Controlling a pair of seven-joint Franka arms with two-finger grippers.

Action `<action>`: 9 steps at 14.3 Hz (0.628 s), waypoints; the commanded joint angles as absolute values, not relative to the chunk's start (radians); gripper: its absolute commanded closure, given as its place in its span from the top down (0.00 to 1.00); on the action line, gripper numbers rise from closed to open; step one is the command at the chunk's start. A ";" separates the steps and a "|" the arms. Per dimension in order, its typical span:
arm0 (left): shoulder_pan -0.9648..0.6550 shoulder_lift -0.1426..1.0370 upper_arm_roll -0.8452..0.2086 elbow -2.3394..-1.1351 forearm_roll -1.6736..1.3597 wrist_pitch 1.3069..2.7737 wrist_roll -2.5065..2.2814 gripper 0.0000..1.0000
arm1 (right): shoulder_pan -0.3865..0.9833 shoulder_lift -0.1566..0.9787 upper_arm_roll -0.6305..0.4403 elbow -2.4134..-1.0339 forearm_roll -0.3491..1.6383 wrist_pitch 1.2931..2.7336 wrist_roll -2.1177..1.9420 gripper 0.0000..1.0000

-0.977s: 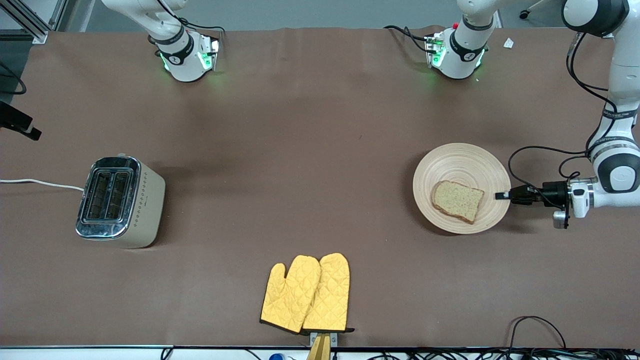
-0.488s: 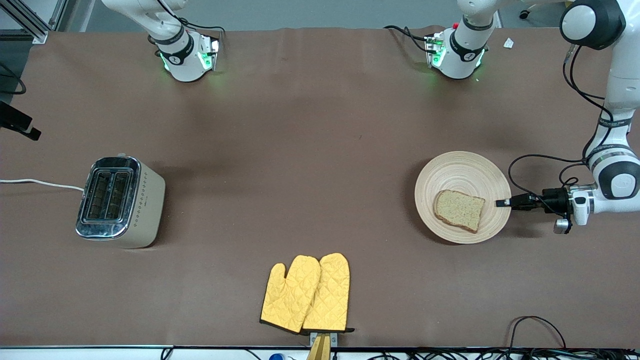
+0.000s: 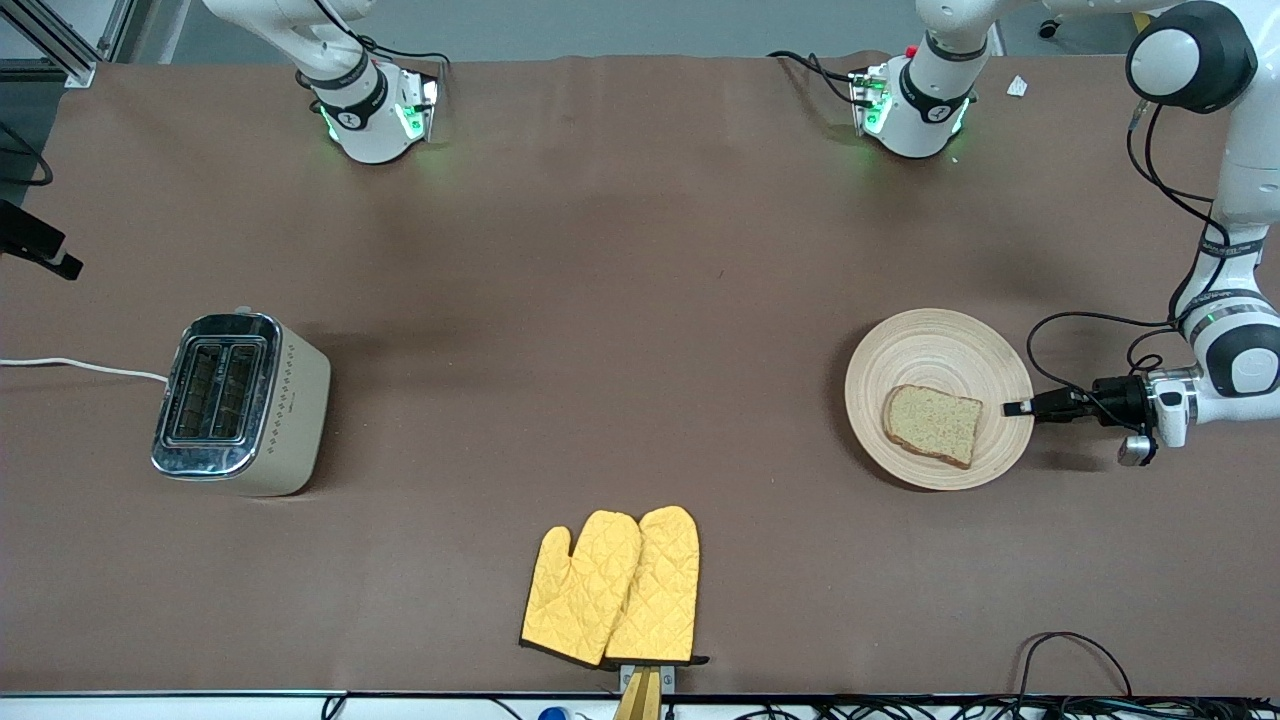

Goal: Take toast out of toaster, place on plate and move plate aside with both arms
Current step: 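Open the left gripper, release the plate rim and lift away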

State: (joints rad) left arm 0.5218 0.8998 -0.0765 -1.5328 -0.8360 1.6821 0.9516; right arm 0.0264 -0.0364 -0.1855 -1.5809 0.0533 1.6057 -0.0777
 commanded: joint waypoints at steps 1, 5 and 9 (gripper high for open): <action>0.532 0.911 -0.084 -1.505 -0.854 1.644 0.973 0.31 | 0.037 -0.043 -0.178 -1.571 0.057 1.572 -0.086 1.00; 0.529 0.897 -0.083 -1.505 -0.845 1.674 0.976 1.00 | 0.026 -0.043 -0.184 -1.557 0.055 1.565 -0.091 1.00; 0.525 0.884 -0.078 -1.461 -0.729 1.697 0.882 1.00 | 0.020 -0.043 -0.186 -1.543 0.052 1.566 -0.091 1.00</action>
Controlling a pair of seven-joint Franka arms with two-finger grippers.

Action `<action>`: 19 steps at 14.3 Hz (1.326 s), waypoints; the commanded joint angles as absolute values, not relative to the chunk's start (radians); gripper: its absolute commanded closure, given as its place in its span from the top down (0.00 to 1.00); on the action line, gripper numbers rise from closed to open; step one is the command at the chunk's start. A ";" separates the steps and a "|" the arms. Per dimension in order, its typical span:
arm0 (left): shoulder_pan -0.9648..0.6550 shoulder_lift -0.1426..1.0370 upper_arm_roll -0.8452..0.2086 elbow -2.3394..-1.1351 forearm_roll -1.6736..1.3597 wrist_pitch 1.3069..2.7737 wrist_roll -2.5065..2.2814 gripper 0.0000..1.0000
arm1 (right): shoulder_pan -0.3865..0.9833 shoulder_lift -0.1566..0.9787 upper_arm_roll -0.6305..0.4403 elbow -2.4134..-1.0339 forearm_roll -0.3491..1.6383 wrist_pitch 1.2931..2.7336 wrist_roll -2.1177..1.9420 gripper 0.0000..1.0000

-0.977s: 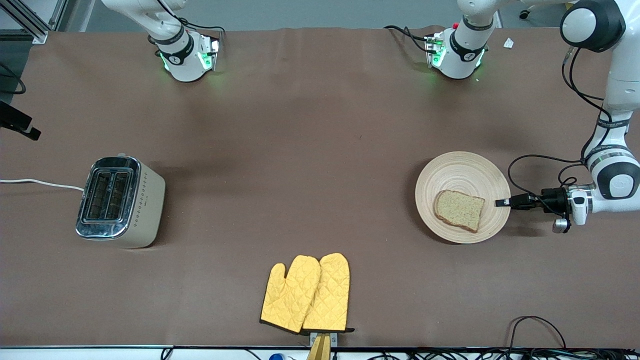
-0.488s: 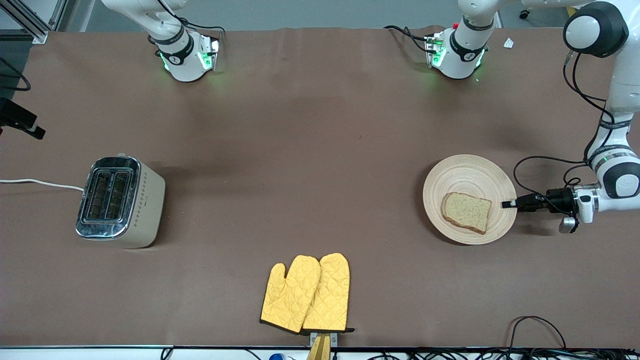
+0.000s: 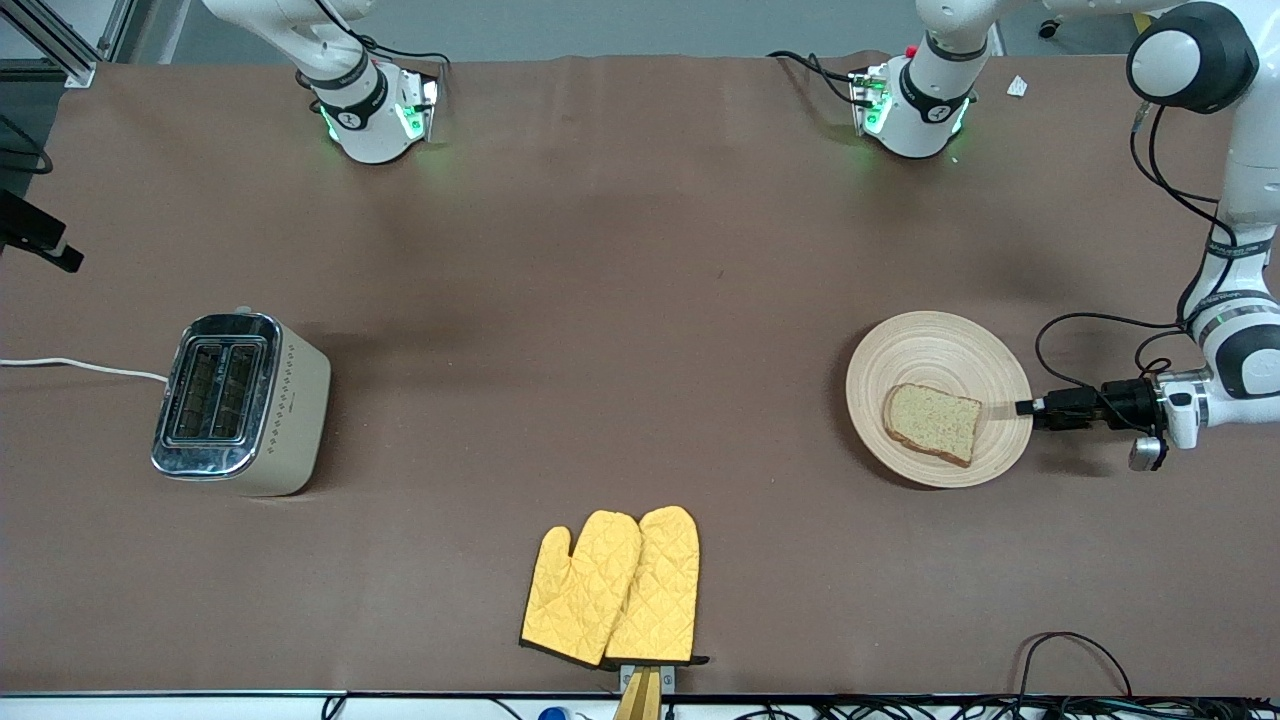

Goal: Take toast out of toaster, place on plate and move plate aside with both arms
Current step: 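Open the left gripper, release the plate rim and lift away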

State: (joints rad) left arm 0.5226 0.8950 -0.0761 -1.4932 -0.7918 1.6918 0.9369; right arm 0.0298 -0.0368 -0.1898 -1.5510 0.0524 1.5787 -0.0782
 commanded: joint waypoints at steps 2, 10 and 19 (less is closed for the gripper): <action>0.520 0.865 -0.084 -1.448 -0.645 1.700 0.812 1.00 | 0.021 -0.041 -0.186 -1.543 0.055 1.566 -0.091 1.00; 0.342 0.601 -0.092 -1.428 -0.374 1.745 0.431 1.00 | 0.021 -0.037 -0.184 -1.543 0.054 1.575 -0.092 1.00; 0.172 0.247 -0.162 -1.427 -0.160 1.649 0.219 1.00 | 0.026 -0.026 -0.184 -1.543 0.052 1.578 -0.092 1.00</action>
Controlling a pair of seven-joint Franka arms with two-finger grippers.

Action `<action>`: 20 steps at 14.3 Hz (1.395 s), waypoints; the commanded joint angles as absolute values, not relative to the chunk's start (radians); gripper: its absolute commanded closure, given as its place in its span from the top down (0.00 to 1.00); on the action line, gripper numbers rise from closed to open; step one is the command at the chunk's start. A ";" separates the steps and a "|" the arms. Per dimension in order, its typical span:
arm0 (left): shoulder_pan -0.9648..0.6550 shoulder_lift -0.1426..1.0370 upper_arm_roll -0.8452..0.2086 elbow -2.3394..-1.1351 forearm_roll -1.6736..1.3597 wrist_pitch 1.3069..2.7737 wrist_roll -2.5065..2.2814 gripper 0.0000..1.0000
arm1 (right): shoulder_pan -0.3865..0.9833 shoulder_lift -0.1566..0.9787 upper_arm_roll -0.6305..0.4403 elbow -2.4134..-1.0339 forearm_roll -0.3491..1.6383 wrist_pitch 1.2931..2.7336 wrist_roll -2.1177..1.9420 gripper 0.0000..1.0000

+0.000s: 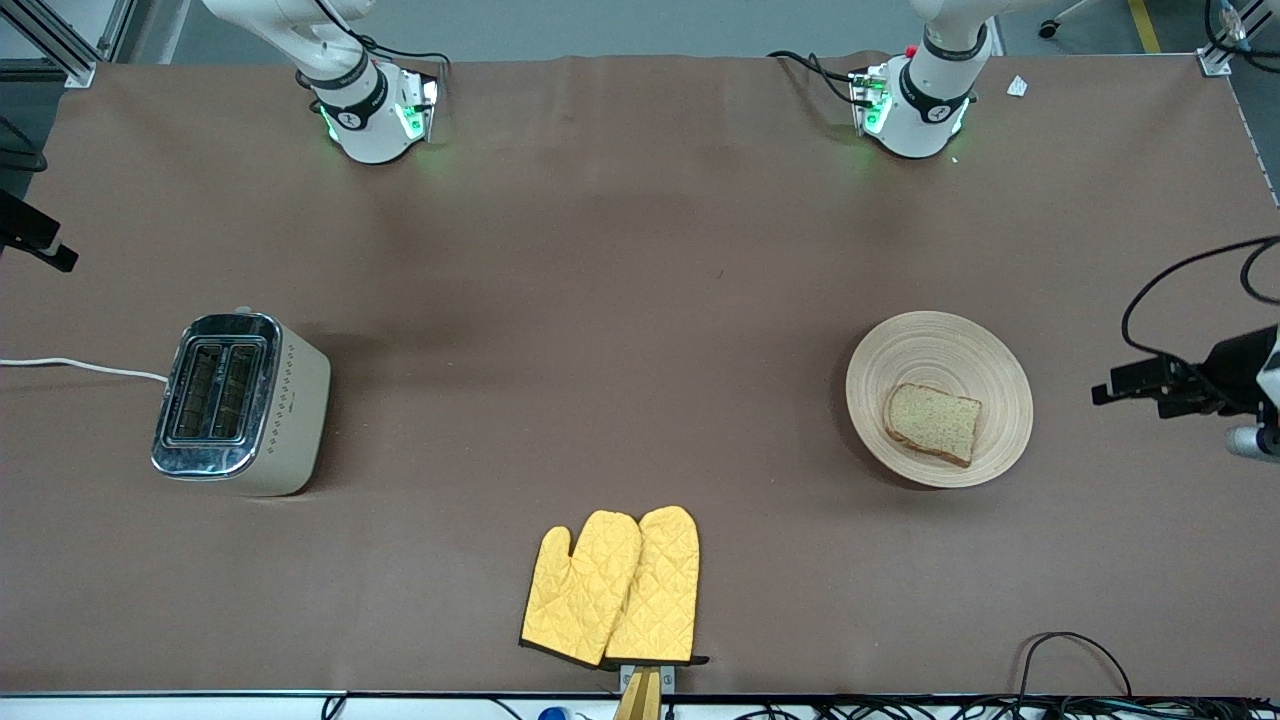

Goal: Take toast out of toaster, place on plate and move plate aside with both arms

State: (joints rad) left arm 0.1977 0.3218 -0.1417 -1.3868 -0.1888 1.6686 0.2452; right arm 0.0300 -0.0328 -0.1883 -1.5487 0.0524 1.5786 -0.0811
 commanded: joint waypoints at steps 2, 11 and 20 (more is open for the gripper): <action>0.129 0.206 -0.211 -1.425 -0.088 1.629 0.160 1.00 | 0.026 -0.026 -0.184 -1.543 0.052 1.578 -0.092 1.00; 0.043 0.138 -0.347 -1.420 0.050 1.480 -0.126 1.00 | 0.028 -0.025 -0.184 -1.543 0.052 1.578 -0.092 1.00; -0.107 0.135 -0.071 -1.402 0.051 1.477 -0.094 1.00 | 0.025 -0.025 -0.184 -1.542 0.052 1.578 -0.092 1.00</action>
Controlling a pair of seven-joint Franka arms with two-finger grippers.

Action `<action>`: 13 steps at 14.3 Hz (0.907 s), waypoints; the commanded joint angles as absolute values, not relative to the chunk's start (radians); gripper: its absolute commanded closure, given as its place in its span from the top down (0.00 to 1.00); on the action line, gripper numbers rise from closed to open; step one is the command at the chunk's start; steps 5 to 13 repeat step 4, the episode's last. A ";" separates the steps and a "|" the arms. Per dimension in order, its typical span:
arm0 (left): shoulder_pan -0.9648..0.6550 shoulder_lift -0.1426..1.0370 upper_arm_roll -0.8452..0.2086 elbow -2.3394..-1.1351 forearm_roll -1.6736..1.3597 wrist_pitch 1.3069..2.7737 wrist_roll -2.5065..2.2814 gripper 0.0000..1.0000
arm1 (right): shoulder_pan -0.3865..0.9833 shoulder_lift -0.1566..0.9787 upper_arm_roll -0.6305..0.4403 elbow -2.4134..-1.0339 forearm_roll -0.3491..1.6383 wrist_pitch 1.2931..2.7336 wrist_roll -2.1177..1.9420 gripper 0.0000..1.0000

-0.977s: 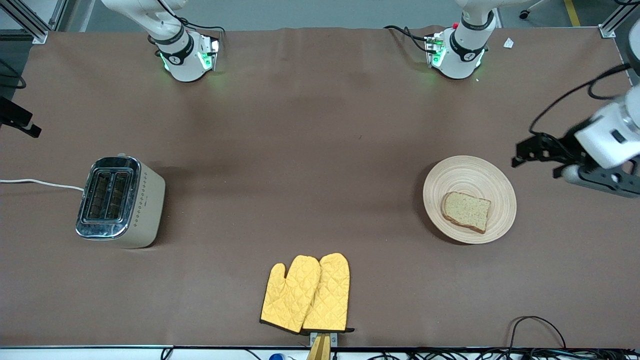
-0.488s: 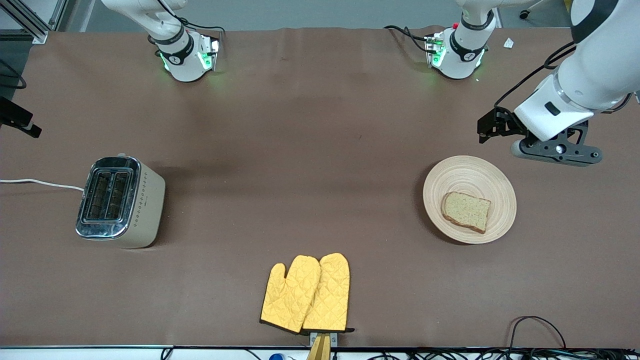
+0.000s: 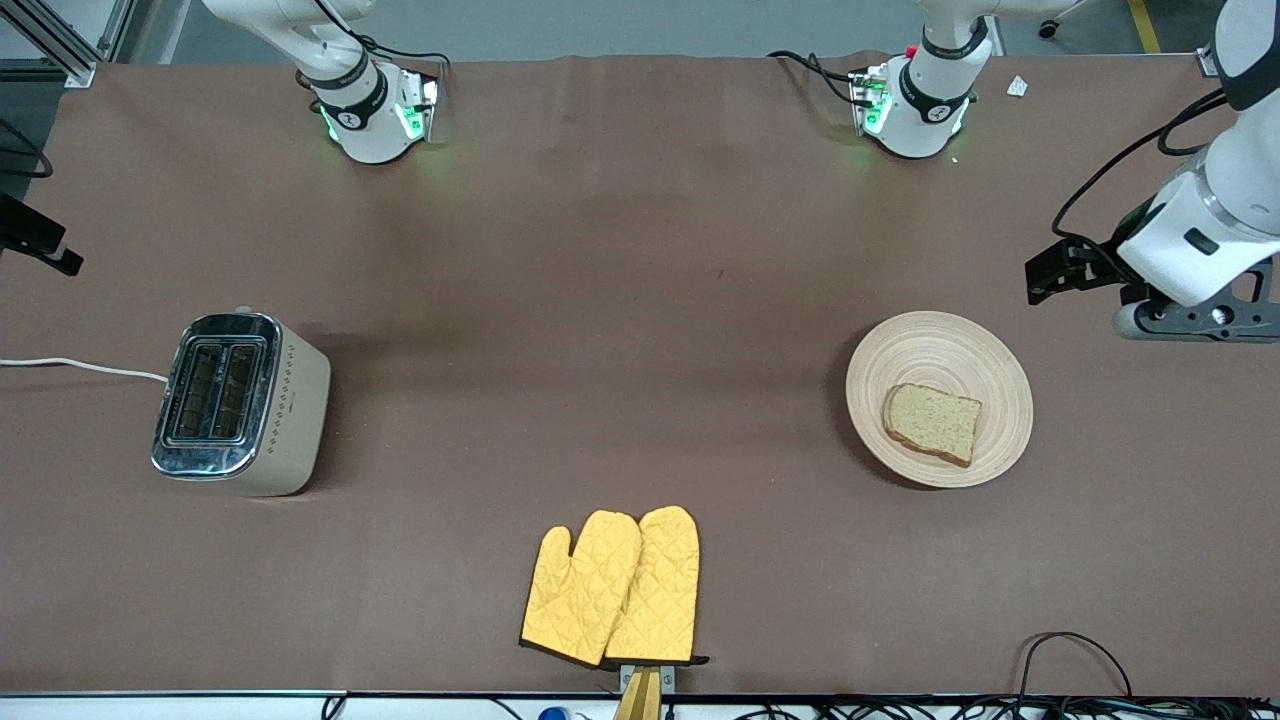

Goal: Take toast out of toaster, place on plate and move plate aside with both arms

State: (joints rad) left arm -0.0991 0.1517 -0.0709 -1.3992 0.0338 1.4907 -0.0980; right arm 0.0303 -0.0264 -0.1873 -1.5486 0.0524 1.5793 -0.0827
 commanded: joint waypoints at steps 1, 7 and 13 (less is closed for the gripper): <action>-0.106 0.135 -0.069 -1.402 0.052 1.477 -0.094 1.00 | 0.025 -0.025 -0.184 -1.542 0.052 1.578 -0.092 1.00; -0.106 0.137 -0.069 -1.402 0.052 1.477 -0.095 1.00 | 0.025 -0.025 -0.184 -1.539 0.052 1.578 -0.092 1.00; -0.106 0.137 -0.069 -1.402 0.052 1.477 -0.095 1.00 | 0.025 -0.025 -0.184 -1.539 0.052 1.578 -0.092 1.00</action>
